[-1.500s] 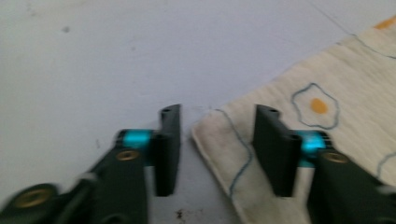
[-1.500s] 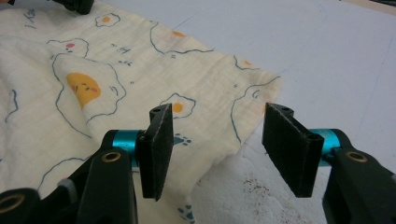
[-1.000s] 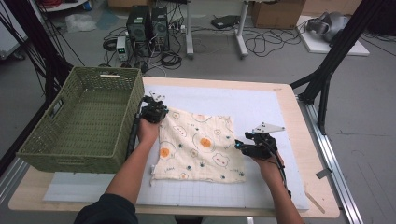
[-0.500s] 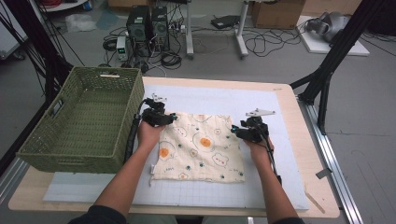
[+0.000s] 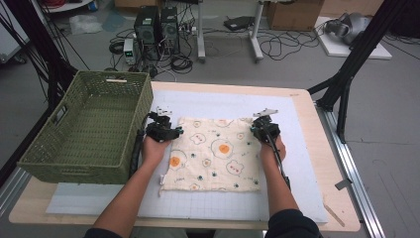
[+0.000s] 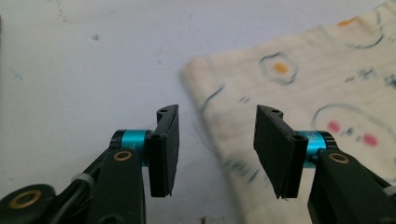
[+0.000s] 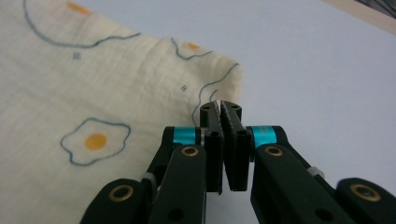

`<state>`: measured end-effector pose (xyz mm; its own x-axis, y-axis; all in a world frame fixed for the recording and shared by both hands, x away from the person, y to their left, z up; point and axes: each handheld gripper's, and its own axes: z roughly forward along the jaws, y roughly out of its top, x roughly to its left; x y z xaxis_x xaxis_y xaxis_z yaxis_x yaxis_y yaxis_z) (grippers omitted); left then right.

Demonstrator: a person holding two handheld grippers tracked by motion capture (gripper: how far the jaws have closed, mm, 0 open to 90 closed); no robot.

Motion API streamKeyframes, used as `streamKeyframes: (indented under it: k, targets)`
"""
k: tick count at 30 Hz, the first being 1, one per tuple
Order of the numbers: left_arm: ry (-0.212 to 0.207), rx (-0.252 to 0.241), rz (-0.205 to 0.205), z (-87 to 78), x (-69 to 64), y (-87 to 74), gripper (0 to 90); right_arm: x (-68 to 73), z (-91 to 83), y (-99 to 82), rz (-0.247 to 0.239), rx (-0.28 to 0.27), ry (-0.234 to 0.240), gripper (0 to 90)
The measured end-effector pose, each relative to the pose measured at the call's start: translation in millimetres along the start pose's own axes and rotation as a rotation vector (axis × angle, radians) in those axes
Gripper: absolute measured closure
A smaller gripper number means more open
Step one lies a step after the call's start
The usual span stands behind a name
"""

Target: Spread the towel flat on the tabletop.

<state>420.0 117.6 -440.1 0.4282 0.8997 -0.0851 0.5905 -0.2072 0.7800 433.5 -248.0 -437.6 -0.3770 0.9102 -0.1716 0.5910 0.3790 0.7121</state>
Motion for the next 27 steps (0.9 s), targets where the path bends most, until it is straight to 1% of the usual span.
streamKeyframes:
  k: [1,2,3,4,5,7,9,10,11,12,13,14,15,16,17,18,19,20,21,23,24,25,26,27]
  targets:
    - [-0.004,0.005,0.000,0.5,0.7,-1.2,50.7,-5.3,-0.3,-1.8,0.025,0.002,-0.007,84.2]
    - [-0.012,0.010,0.003,1.1,0.9,-2.0,50.7,-8.6,-0.4,-3.3,0.037,0.000,-0.006,79.1]
    - [-0.016,0.010,0.001,1.7,0.4,-2.1,50.6,-11.0,-1.2,-4.2,0.046,-0.010,-0.005,70.8]
    - [-0.025,0.003,-0.001,2.3,-0.5,-2.1,50.5,-12.8,-2.2,-4.5,0.059,-0.020,0.007,68.8]
    - [-0.037,-0.004,0.003,2.9,-1.5,-1.8,50.8,-13.8,-4.7,-4.7,0.085,-0.041,0.030,65.9]
    - [-0.055,-0.004,0.021,4.6,-4.8,-2.0,53.9,-14.0,-10.0,-4.2,0.086,-0.056,0.061,62.8]
    - [-0.066,0.018,0.048,8.4,-8.0,-3.7,60.5,-11.7,-16.5,-4.8,0.067,-0.062,0.091,60.6]
    - [-0.043,0.018,0.083,9.0,-10.8,-3.8,63.9,-10.2,-20.6,-6.4,0.051,-0.065,0.097,59.8]
    - [-0.043,0.017,0.085,8.8,-11.6,-3.4,69.4,-9.1,-25.4,-9.5,0.048,-0.070,0.112,59.1]
    - [-0.046,0.017,0.082,8.8,-11.8,-3.4,80.6,-7.6,-29.4,-12.7,0.046,-0.070,0.123,58.4]
    - [-0.025,0.016,0.087,8.6,-12.9,-3.3,83.4,-6.7,-32.5,-15.2,0.041,-0.065,0.132,56.8]
    - [-0.009,0.019,0.092,8.2,-13.5,-3.1,85.3,-5.2,-35.9,-17.8,0.056,-0.032,0.166,54.2]
    - [0.006,0.022,0.088,7.7,-14.4,-3.1,85.8,-3.9,-38.7,-20.4,0.060,-0.028,0.188,54.0]
    - [0.022,0.022,0.083,7.3,-15.2,-3.1,85.9,-0.6,-44.3,-25.5,0.043,-0.049,0.194,54.5]
    - [0.039,0.024,0.085,6.8,-14.9,-2.9,86.0,3.0,-50.2,-30.0,0.012,-0.051,0.177,54.5]
    - [0.048,0.023,0.077,6.4,-14.1,-3.1,86.0,5.5,-54.7,-34.1,-0.013,-0.040,0.173,54.6]
    - [0.052,0.016,0.055,6.3,-13.2,-3.6,85.0,6.9,-59.4,-38.8,-0.022,-0.039,0.178,54.7]
    - [0.053,0.004,0.034,5.5,-11.7,-4.7,79.9,7.3,-63.6,-43.7,-0.020,-0.044,0.181,54.7]
    - [0.041,0.001,0.016,3.9,-9.9,-6.9,71.5,7.2,-67.2,-47.7,-0.018,-0.038,0.187,54.7]
    - [0.019,-0.003,0.011,0.3,-8.2,-10.9,62.2,7.5,-75.2,-56.9,-0.003,-0.050,0.208,54.7]
    - [0.010,-0.005,0.012,-2.8,-7.9,-13.8,60.4,7.9,-77.3,-59.6,0.001,-0.048,0.217,54.8]
    - [0.002,0.009,0.023,-6.0,-7.2,-15.1,60.3,8.5,-79.0,-63.1,-0.005,-0.043,0.222,54.7]
    - [-0.013,0.014,0.021,-9.7,-7.0,-15.8,58.9,9.4,-80.3,-66.2,-0.015,-0.028,0.215,54.7]
    - [-0.025,-0.015,0.017,-15.6,-7.8,-17.8,58.2,9.9,-81.3,-69.6,-0.020,-0.014,0.210,54.8]
